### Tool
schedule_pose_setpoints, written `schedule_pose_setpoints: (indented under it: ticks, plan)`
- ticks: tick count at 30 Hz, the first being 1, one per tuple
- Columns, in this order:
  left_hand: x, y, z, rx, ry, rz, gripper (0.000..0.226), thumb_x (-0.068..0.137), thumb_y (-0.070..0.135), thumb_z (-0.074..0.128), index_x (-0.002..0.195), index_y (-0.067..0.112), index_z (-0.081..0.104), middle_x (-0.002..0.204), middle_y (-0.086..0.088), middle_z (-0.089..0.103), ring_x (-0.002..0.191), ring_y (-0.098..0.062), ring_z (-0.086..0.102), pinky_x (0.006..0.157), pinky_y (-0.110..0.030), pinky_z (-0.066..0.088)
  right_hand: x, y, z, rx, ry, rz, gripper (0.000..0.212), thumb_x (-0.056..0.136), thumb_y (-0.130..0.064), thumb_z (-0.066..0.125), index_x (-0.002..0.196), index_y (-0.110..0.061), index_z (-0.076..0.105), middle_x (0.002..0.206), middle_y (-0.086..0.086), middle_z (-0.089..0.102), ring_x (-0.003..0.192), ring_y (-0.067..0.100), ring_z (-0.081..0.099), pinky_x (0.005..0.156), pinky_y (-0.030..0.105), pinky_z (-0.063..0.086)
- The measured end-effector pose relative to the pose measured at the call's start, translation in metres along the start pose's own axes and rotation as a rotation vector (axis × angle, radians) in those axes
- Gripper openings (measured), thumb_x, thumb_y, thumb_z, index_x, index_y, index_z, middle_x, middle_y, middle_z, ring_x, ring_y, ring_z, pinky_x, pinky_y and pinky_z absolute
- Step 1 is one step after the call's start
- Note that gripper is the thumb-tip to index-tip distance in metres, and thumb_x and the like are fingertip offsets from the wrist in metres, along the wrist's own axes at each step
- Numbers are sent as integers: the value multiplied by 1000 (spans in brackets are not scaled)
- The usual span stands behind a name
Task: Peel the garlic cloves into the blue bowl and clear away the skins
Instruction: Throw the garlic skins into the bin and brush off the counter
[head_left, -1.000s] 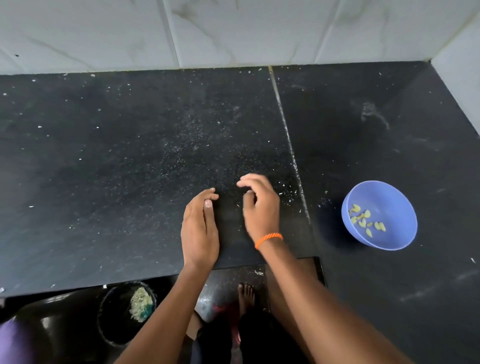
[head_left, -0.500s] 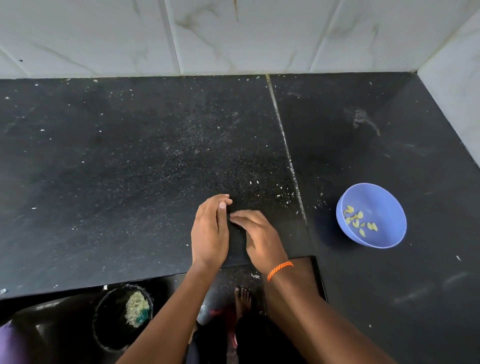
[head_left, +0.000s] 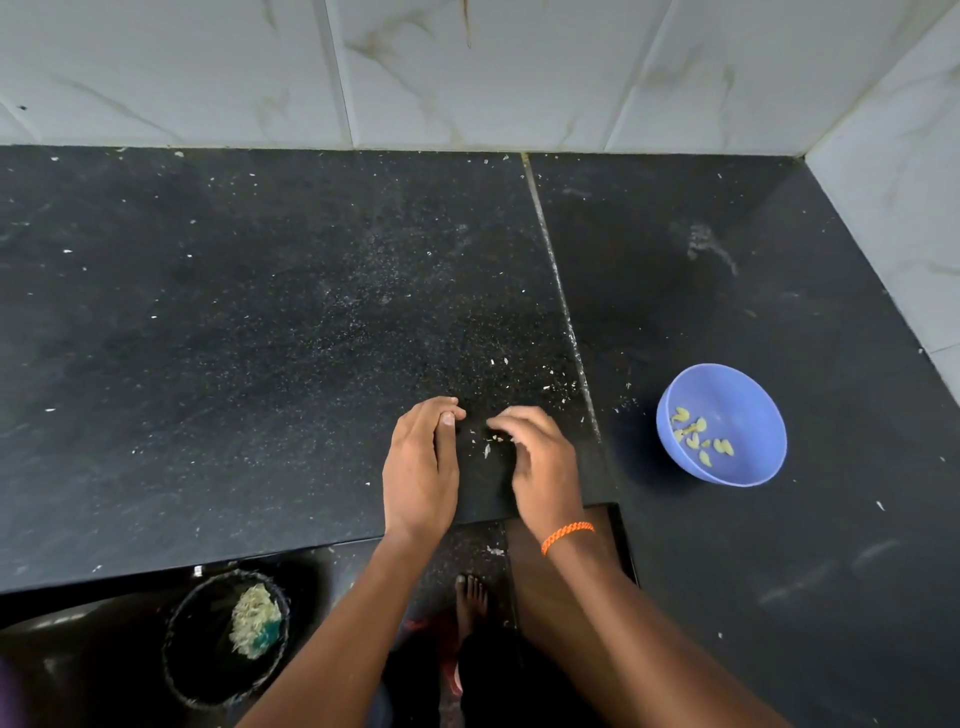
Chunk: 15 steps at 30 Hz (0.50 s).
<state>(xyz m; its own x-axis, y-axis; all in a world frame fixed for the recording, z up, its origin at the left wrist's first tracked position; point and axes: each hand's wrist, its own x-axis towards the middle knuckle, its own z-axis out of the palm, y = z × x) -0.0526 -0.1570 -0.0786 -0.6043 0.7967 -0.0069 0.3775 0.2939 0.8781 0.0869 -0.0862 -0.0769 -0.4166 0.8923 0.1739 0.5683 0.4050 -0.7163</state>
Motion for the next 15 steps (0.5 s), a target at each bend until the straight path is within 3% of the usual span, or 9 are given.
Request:
schedule_pose_setpoints:
  ticks: [5,11,15]
  plan:
    - [0,2,0,-5,5,0,27,116,23,46,115,25,72,127,18,70,127,-8,59,105,-25,46,3,9,-5,45,216,178,60,85,29,44,115,-11,77,121,-1,66,111,15,66,97,34,57]
    - [-2,1,4,-4,23,23,28,116,20,45,116,21,73,127,13,71,126,-12,60,104,-23,46,-13,-24,31,173,65,97,53,87,26,48,112,-11,78,119,-4,68,115,15,66,97,36,56]
    - [0,4,1,23,7,22,28,116,20,45,114,22,72,127,15,70,126,-11,59,101,-4,35,-3,-23,14,155,161,110,32,97,11,59,105,-14,76,111,-7,67,106,13,67,92,29,55]
